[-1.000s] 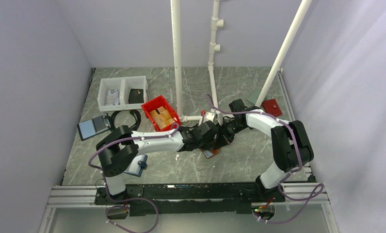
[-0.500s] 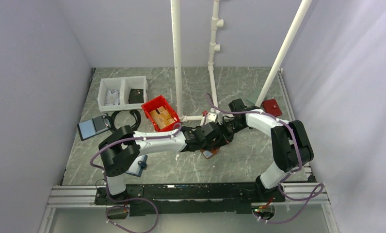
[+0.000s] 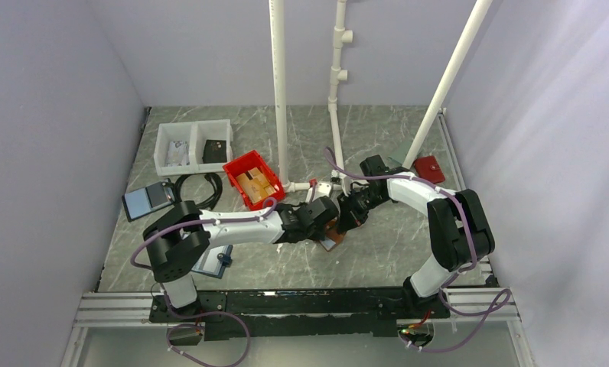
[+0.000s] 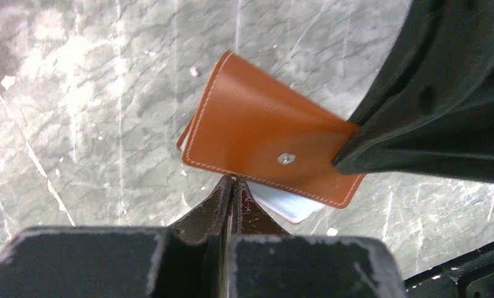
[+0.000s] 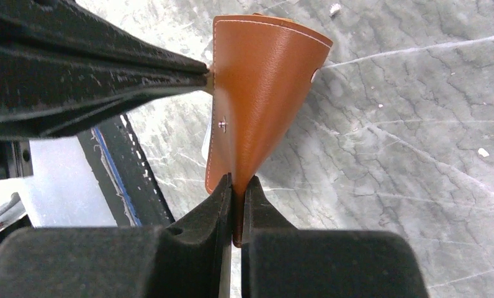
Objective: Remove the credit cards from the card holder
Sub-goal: Open the card holder at the center of the board.
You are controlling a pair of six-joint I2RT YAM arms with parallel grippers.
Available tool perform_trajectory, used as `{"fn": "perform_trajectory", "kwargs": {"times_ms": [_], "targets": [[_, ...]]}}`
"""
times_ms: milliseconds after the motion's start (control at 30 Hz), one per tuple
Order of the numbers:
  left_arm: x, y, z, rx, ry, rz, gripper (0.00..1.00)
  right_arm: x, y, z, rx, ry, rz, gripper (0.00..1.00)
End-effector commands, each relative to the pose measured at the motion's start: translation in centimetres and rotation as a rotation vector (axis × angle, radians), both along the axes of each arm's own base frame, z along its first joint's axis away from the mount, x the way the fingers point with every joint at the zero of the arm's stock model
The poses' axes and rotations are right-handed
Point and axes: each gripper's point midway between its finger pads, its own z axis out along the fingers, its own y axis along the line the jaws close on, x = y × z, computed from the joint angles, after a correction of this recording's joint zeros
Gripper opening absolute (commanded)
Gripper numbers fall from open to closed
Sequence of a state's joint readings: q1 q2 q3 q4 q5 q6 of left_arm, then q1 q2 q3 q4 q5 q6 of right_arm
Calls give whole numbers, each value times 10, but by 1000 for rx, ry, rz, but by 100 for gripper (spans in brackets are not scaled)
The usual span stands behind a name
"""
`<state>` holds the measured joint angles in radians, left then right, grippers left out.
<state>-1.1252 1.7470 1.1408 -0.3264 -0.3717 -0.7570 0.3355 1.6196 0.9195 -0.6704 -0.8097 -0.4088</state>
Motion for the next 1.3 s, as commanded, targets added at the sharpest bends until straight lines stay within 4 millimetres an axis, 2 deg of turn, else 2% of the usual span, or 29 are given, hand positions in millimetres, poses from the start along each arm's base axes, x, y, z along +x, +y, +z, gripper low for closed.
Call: {"fn": "perform_trajectory", "kwargs": {"times_ms": [0,133,233,333,500,667,867,967,1133,1267], "targets": [[-1,6,16,-81,-15,30,0,12,4,10,8,-57,0,0],[-6,11,18,-165,13,39,0,13,2,6,-13,-63,2,1],[-9,15,21,-244,25,47,0,15,-1,3,-37,-76,0,8],[-12,21,21,-329,41,49,0,16,-4,-2,-68,-87,-2,24],[-11,20,36,-495,47,31,0,20,-8,-2,-106,-129,-2,51],[-16,12,60,-590,29,-37,0,25,-13,10,-116,-226,4,65],[-19,6,75,-634,15,-89,0,17,-5,37,-17,-296,44,74],[-21,3,79,-649,14,-104,0,12,0,43,26,-285,58,76],[-20,1,80,-646,17,-116,0,17,0,31,-24,-272,40,76],[-22,-4,88,-675,14,-146,0,21,-4,16,-101,-267,22,75]]}}
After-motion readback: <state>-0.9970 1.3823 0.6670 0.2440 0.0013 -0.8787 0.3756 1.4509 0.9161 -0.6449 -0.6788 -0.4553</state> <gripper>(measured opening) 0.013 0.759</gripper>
